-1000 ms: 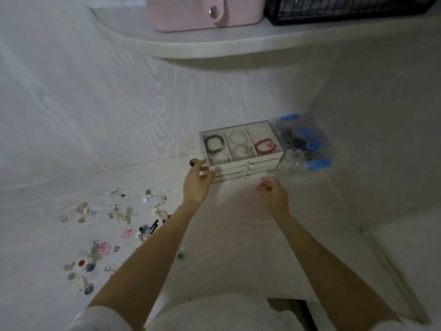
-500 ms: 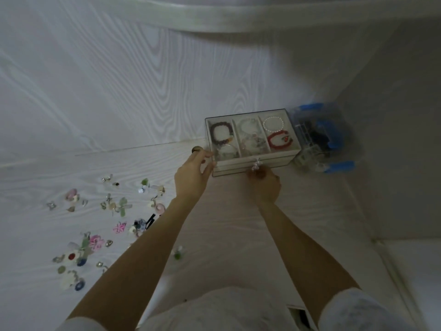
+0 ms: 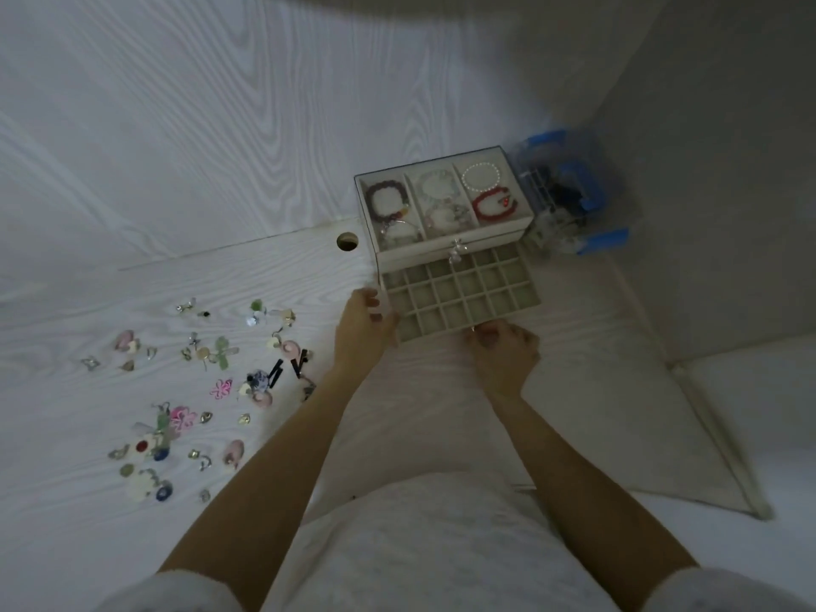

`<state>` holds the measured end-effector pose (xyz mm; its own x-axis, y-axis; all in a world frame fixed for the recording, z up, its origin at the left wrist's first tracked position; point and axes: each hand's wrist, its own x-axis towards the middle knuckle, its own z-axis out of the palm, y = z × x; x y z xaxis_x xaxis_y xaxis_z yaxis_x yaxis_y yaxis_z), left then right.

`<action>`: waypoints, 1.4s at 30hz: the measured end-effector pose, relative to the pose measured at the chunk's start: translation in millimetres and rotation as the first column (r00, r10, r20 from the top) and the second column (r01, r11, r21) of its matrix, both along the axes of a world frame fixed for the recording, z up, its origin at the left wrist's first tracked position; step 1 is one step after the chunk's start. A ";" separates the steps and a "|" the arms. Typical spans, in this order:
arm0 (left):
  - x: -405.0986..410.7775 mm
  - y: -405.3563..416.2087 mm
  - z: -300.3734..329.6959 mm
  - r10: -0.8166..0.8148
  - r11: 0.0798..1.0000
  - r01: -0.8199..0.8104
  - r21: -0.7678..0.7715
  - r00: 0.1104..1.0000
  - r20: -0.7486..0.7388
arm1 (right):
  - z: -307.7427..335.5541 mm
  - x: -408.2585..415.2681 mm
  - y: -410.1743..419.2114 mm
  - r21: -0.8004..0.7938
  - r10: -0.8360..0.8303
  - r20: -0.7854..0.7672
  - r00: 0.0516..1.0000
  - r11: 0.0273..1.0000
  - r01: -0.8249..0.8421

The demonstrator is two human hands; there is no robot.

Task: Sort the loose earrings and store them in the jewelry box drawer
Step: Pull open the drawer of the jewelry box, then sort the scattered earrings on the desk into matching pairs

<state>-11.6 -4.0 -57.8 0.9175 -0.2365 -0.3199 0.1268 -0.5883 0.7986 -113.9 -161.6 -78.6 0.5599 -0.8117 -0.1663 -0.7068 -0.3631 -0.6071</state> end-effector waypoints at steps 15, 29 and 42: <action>-40.1 4.3 -4.0 -0.020 0.998 0.015 -0.063 0.998 -0.067 | -9.5 -23.1 -6.6 -0.035 0.124 0.043 0.991 0.992 -0.123; -64.2 38.2 36.0 -0.052 0.997 0.064 -0.037 0.965 0.257 | 31.3 -55.6 28.0 0.021 0.349 0.123 0.929 0.935 -0.354; -161.7 216.1 -2.6 0.377 0.789 -0.462 0.404 0.884 0.275 | 36.3 -4.2 141.6 -0.038 0.959 0.016 0.284 0.284 -0.958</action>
<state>-173.4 212.1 -60.4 0.9415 0.3141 -0.1220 0.3321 -0.8037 0.4938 -118.1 -20.0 -42.3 0.9432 0.3070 -0.1267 0.1722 -0.7782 -0.6040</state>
